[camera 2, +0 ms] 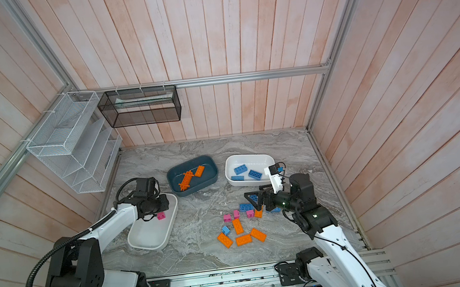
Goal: Sort the legos into containers by color
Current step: 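Carry the pink brick with the left gripper into the small white bin and release, then move the left gripper to another pink 2x2 brick and grasp it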
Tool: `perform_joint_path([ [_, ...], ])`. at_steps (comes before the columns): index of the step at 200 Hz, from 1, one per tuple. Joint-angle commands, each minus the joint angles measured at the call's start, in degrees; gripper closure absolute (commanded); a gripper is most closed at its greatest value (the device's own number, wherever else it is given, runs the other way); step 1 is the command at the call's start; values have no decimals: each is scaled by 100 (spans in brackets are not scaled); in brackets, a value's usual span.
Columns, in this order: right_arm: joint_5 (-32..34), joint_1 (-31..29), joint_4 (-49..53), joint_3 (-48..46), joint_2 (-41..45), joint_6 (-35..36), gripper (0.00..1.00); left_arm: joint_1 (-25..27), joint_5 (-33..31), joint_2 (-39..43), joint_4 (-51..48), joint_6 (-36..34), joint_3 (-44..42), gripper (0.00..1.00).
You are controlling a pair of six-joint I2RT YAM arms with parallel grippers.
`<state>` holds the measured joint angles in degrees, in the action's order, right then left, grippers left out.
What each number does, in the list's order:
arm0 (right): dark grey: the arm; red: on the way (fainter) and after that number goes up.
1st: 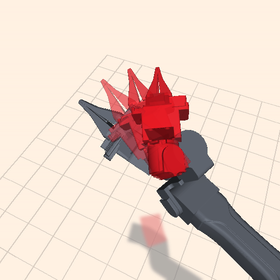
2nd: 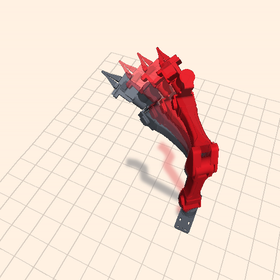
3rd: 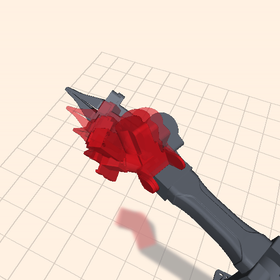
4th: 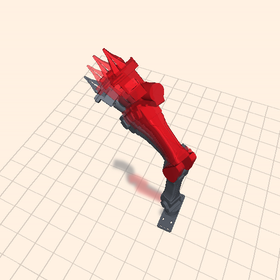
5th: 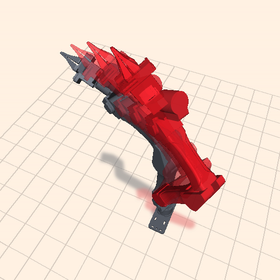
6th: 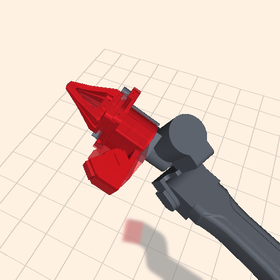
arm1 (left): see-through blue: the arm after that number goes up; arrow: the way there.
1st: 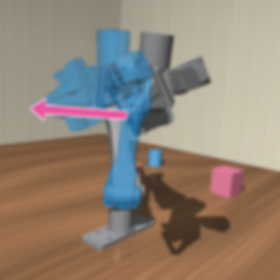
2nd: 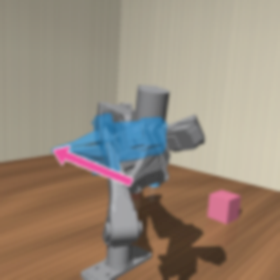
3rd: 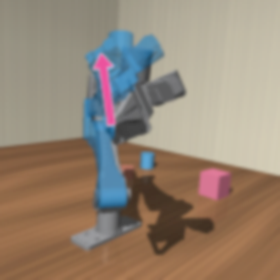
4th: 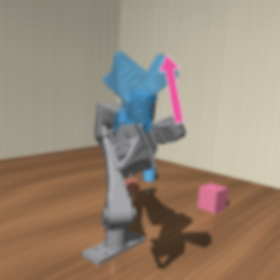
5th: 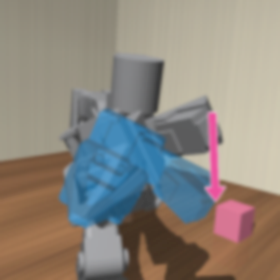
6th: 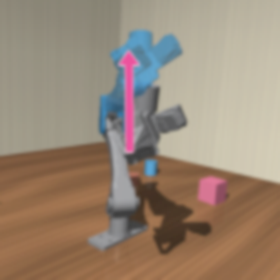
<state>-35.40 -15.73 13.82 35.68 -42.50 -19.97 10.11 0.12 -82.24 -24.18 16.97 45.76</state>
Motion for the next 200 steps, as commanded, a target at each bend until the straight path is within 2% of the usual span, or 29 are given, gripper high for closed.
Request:
perform_joint_path([
  [1,123,-36,137,1,110,41,2,-26,-25,186,87,43,120,46],
  [17,195,-36,189,10,153,48,2,-19,-16,446,-171,7,187,41],
  [35,199,-35,191,-5,155,64,2,56,273,833,-515,-3,255,40],
  [67,208,-27,156,-16,104,97,2,757,678,1532,-1090,-18,346,36],
  [88,197,-23,86,4,12,103,2,1268,1079,1652,-1133,11,337,35],
  [103,200,-26,54,19,-52,112,2,1658,1225,1487,-1081,178,362,34],
  [135,246,-27,95,58,-79,155,2,2595,1050,999,-625,343,540,32],
  [156,311,-20,176,71,-59,195,2,2997,1049,407,-517,496,841,30],
  [200,393,49,270,11,55,212,2,3717,532,-510,-224,1116,1282,30],
])
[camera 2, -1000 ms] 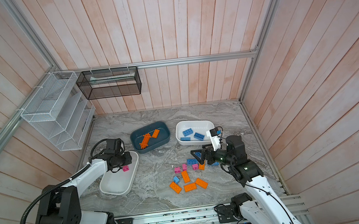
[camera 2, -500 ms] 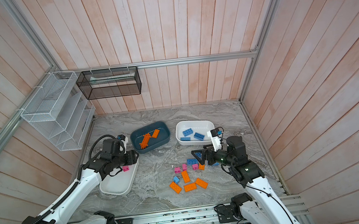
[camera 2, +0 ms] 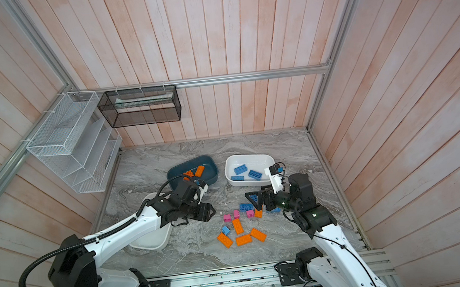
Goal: Sort the legos into containers by color
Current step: 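Move the left gripper to another pink 2x2 brick and grasp it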
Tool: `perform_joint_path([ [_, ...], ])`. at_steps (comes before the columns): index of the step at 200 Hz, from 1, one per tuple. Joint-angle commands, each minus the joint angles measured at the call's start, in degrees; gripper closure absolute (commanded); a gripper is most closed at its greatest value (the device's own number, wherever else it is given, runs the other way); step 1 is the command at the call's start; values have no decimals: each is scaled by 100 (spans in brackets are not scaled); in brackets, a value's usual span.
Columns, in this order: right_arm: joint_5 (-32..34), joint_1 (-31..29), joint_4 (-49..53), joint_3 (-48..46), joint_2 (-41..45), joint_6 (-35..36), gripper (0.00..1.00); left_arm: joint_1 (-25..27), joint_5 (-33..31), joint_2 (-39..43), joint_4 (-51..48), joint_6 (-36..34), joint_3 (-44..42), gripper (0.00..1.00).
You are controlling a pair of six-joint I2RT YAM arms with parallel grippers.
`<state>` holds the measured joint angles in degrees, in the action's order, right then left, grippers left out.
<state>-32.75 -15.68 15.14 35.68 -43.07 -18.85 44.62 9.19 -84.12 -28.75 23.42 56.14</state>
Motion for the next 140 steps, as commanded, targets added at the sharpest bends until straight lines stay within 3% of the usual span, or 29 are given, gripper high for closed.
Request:
perform_joint_path([
  [1,129,46,139,10,118,101,2,284,-388,-341,236,488,255,30],
  [63,45,161,78,-116,134,117,2,899,-1115,-1337,341,1503,628,34],
  [140,-168,444,117,-185,156,289,2,1145,-1443,-2090,242,1649,1157,37],
])
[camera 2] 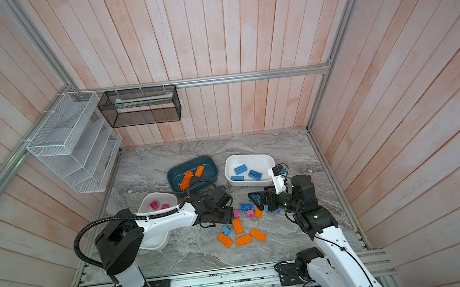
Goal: Sort the legos into containers by color
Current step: 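Move the left gripper to another pink 2x2 brick and grasp it, then carry the pink brick with the left gripper into the small white bin and release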
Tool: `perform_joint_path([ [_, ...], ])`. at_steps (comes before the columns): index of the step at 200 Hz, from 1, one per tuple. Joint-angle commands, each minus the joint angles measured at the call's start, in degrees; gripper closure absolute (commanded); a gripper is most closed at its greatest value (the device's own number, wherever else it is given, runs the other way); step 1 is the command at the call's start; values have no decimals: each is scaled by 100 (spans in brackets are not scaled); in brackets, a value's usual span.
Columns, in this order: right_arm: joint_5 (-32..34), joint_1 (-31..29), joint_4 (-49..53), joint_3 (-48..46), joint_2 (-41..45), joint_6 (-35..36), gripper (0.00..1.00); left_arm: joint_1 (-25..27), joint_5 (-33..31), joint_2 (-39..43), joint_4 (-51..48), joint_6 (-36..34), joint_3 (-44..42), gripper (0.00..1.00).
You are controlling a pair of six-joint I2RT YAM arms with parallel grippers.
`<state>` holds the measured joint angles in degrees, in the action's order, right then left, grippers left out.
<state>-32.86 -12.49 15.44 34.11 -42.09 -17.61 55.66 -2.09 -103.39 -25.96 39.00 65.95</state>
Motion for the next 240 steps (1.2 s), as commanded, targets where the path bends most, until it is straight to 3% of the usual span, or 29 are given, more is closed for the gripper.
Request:
perform_joint_path([
  [1,-163,133,88,-32,59,171,2,42,-321,-167,-39,90,183,37],
  [43,-286,294,99,-97,94,232,2,77,-486,-387,-235,112,240,42],
  [69,-387,400,112,-116,81,284,2,68,-600,-392,-305,56,165,52],
  [102,-458,431,74,-123,68,278,2,69,-652,-411,-426,-9,209,55],
  [159,-471,446,82,-184,183,223,2,-15,-855,-211,-637,-306,170,72],
  [196,-458,458,127,-115,210,225,2,-46,-851,313,-1060,-689,260,73],
  [240,-631,458,-106,-165,183,26,2,-949,-898,1550,-2055,-1186,141,70],
])
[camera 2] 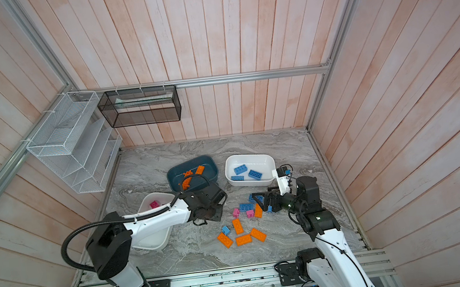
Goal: Sort the legos into containers by color
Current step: 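Carry the pink brick with the left gripper into the small white bin and release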
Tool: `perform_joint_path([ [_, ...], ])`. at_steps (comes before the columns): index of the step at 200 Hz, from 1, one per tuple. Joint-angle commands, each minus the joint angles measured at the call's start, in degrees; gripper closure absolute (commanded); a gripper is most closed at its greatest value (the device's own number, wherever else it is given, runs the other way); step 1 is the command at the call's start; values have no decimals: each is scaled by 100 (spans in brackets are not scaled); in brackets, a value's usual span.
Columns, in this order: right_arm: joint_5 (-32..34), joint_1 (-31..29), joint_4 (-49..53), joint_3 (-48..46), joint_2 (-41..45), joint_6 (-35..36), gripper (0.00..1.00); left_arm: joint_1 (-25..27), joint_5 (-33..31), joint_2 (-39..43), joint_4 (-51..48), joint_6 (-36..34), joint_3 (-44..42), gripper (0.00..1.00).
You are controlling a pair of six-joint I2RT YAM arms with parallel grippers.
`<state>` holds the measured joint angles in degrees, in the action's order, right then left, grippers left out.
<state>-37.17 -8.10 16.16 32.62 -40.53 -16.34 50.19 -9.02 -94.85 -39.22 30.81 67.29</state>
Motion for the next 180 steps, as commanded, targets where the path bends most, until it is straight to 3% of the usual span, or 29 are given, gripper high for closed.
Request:
perform_joint_path([
  [1,-206,19,-185,-18,28,-103,2,-430,-210,731,-745,-374,1,70],
  [31,-344,-7,-338,-65,54,-225,2,-1361,-84,1729,-947,-692,-471,69],
  [72,-344,-118,-383,-56,37,-288,2,-2913,210,2314,-886,-1221,-994,68],
  [96,-308,-162,-407,-84,54,-360,2,-3295,29,2179,-755,-1222,-1109,68],
  [122,-274,-166,-353,-73,79,-333,2,-3854,310,2052,-264,-1082,-1591,71],
  [180,-311,-170,-305,-89,-25,-276,2,-4209,-103,1683,307,-778,-2140,70],
])
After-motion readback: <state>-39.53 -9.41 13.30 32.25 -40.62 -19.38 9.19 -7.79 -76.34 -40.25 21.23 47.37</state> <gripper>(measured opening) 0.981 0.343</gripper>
